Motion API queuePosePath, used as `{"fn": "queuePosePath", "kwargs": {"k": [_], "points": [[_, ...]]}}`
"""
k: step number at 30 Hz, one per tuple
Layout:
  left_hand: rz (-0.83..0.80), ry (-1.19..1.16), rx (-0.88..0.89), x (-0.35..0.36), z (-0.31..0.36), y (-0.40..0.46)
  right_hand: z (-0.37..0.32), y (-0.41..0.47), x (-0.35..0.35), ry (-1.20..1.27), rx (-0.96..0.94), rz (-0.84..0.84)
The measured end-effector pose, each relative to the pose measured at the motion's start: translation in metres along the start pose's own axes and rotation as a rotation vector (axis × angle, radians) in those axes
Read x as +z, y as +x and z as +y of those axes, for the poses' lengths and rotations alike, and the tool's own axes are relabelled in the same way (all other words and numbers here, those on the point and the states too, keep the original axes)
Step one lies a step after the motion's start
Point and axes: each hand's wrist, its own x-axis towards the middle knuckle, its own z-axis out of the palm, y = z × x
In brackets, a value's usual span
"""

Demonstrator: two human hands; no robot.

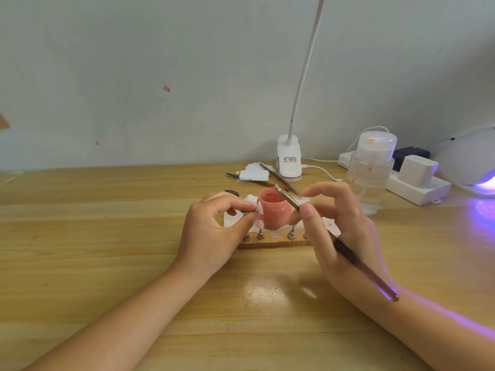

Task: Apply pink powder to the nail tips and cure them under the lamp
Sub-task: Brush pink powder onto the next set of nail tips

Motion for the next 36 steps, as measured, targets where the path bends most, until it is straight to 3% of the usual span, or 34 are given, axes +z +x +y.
{"fn": "queuePosePath", "kwargs": {"k": [13, 36], "points": [[0.004, 0.006, 0.029, 0.0013, -0.0006, 0.0001, 0.0057, -0.0014, 0.0012, -0.107, -0.074, -0.091], [0.002, 0.001, 0.038, 0.0018, -0.0026, 0.0008, 0.0058, -0.0023, 0.0016, -0.113, -0.096, -0.028]]}}
